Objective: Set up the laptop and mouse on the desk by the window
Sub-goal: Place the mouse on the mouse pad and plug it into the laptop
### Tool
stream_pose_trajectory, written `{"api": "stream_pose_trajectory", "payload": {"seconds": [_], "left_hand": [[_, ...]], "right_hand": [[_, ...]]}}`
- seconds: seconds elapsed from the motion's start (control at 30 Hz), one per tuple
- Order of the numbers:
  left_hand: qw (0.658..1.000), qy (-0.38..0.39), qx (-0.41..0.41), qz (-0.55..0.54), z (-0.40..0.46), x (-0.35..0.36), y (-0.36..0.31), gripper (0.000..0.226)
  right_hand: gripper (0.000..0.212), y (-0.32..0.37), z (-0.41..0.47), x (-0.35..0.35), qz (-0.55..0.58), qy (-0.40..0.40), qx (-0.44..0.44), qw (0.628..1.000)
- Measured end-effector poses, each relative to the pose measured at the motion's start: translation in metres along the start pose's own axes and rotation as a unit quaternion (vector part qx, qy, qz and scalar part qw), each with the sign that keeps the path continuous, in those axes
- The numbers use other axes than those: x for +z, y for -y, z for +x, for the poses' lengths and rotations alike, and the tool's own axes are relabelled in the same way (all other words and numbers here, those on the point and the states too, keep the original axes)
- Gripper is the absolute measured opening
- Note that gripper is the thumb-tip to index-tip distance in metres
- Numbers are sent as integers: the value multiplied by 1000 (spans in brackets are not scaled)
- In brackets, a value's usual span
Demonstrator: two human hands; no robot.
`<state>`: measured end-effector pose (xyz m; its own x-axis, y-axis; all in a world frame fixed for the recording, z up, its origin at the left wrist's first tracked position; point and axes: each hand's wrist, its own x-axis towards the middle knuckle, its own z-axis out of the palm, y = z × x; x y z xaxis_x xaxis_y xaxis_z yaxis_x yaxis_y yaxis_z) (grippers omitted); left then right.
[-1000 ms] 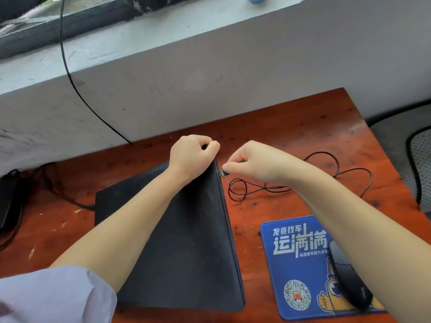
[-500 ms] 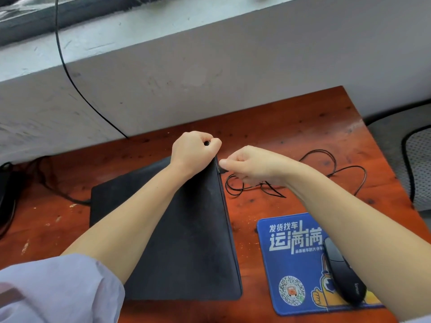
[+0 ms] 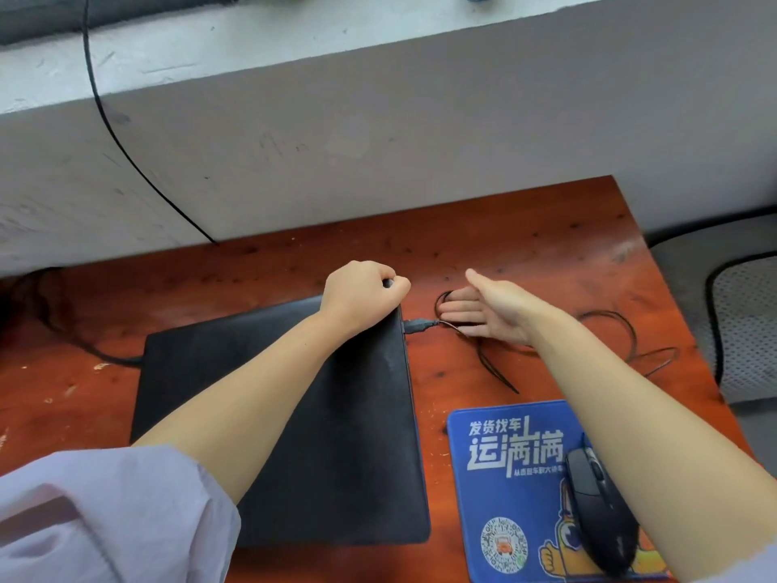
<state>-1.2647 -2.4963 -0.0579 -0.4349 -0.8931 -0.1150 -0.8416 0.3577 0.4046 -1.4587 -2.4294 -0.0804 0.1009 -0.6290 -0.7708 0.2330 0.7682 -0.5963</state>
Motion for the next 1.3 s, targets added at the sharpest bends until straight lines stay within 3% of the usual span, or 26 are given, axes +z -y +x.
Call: {"api": "stream_pose_trajectory", "payload": {"seconds": [0.17,0.4,0.53,0.67,0.77,0.83,0.93,1.07,1.3], "left_hand": [[997,57,-44,13,10,24,5,29],[993,71,-97,16,19,43,11,31],[994,55,-96,0,22,46,4,25],[992,54,-91,62,19,45,-3,31],[994,50,-64,71,3,36,2,33],[998,25,-31,58,-14,25,10,29],[999,11,21,30,-45,13,15,26],[996,32,78,11,-88,10,11,24],[966,105,235,-15,-160,34,-24,18]], "right_hand": [[57,6,-2,-25,87,-45,-46,994],[53,0,4,-28,89,-45,-53,994],[50,-3,7,-26,77,-63,-59,993],[46,-5,4,-19,62,-94,-70,991],[36,-3,-9,-11,26,-159,-105,981],[31,-5,-22,-5,-36,-236,-161,958],[32,-24,-47,1,-186,-334,-258,887],[28,-73,-87,9,-357,-399,-276,798],[23,-185,-168,43,-375,-519,-244,728]]}}
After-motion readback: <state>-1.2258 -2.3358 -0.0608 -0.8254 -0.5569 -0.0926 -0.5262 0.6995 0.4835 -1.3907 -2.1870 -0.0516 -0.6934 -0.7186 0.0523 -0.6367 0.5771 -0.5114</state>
